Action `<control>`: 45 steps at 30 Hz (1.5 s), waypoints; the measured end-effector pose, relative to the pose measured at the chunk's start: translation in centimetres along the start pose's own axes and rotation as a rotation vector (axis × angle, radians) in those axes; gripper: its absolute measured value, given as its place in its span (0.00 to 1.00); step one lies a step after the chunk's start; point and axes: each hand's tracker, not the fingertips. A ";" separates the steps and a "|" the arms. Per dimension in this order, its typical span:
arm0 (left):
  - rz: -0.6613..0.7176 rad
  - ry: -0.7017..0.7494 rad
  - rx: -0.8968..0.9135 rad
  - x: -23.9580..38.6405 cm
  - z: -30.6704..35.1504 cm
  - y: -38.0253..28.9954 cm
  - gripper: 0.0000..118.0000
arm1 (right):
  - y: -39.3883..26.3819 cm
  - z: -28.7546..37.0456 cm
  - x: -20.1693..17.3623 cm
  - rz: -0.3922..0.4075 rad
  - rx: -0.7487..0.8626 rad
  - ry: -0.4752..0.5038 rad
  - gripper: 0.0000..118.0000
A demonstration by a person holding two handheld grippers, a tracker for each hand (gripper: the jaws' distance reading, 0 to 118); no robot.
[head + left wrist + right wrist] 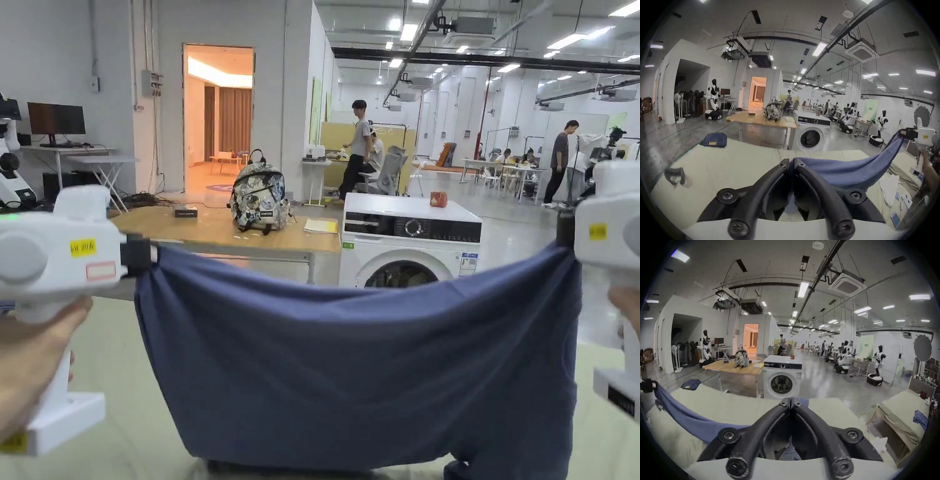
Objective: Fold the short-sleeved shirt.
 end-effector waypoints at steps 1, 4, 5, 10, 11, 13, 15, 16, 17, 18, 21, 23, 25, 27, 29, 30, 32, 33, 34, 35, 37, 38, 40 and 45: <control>0.016 -0.009 -0.009 -0.1 0.9 -1.2 0.00 | -1.2 1.2 0.2 -0.004 -0.005 0.009 0.00; 0.013 -0.035 -0.030 -0.4 4.6 -5.2 0.00 | -5.5 5.7 0.7 0.006 -0.025 0.043 0.00; -0.017 -0.075 -0.087 -0.3 6.2 -7.0 0.00 | -7.4 7.5 0.8 0.039 -0.065 0.059 0.00; -0.008 -0.084 -0.136 -0.7 13.6 -15.0 0.00 | -17.2 15.8 2.6 -0.086 -0.181 0.098 0.00; 0.046 -0.086 -0.166 -1.1 15.2 -17.3 0.00 | -19.7 17.9 3.1 -0.126 -0.209 0.097 0.00; 0.087 -0.055 -0.164 -1.6 18.1 -21.0 0.00 | -23.8 21.0 4.0 -0.199 -0.245 0.081 0.00; 0.144 -0.032 -0.166 -2.0 20.9 -24.8 0.00 | -28.1 24.3 4.6 -0.297 -0.308 0.040 0.00; 0.166 -0.023 -0.191 -2.2 22.2 -26.8 0.00 | -30.1 25.7 4.9 -0.352 -0.342 0.029 0.00; 0.199 -0.009 -0.215 -2.5 23.5 -28.7 0.00 | -32.2 27.2 5.1 -0.382 -0.376 0.008 0.00; 0.222 0.000 -0.217 -2.6 24.6 -30.2 0.00 | -33.8 28.3 5.1 -0.397 -0.400 -0.016 0.00; 0.283 0.038 -0.254 -2.8 27.4 -34.1 0.00 | -38.3 31.2 5.7 -0.479 -0.446 -0.059 0.00; -0.126 0.259 -0.348 -4.0 29.6 -35.3 0.00 | -40.4 32.4 5.7 -0.523 -0.492 -0.086 0.00; -0.067 0.258 -0.353 -4.2 30.5 -36.8 0.00 | -41.5 32.5 6.0 -0.516 -0.507 -0.081 0.00; -0.089 0.290 -0.390 -3.8 31.0 -37.6 0.00 | -42.2 32.4 5.9 -0.491 -0.530 -0.094 0.00; -0.075 0.288 -0.407 -4.3 31.0 -38.4 0.00 | -42.9 32.0 6.4 -0.494 -0.538 -0.080 0.00; -0.068 0.277 -0.411 -4.4 31.0 -38.6 0.00 | -43.0 31.9 6.4 -0.489 -0.539 -0.083 0.00; -0.077 0.286 -0.414 -4.1 30.8 -38.6 0.00 | -43.2 31.9 6.4 -0.473 -0.540 -0.067 0.04; -0.095 0.293 -0.424 -4.0 30.6 -38.6 0.02 | -43.2 31.8 6.4 -0.459 -0.549 -0.061 0.16; -0.118 0.325 -0.436 -3.8 30.4 -38.5 0.10 | -43.3 31.9 6.3 -0.416 -0.562 -0.077 0.42; -0.144 0.354 -0.446 -3.6 30.2 -38.2 0.21 | -43.5 31.9 6.4 -0.359 -0.582 -0.108 0.53; -0.235 0.405 -0.460 -3.0 30.1 -37.5 0.34 | -43.7 32.8 6.1 -0.309 -0.594 -0.107 0.52; -0.288 0.418 -0.456 -2.6 30.3 -37.1 0.34 | -43.7 33.5 6.2 -0.284 -0.580 -0.110 0.52; -0.386 0.429 -0.448 -1.8 30.7 -36.0 0.40 | -44.0 35.1 6.3 -0.228 -0.539 -0.140 0.53; -0.591 0.332 -0.326 1.7 32.9 -33.3 0.40 | -41.9 38.0 5.3 -0.105 -0.403 -0.130 0.54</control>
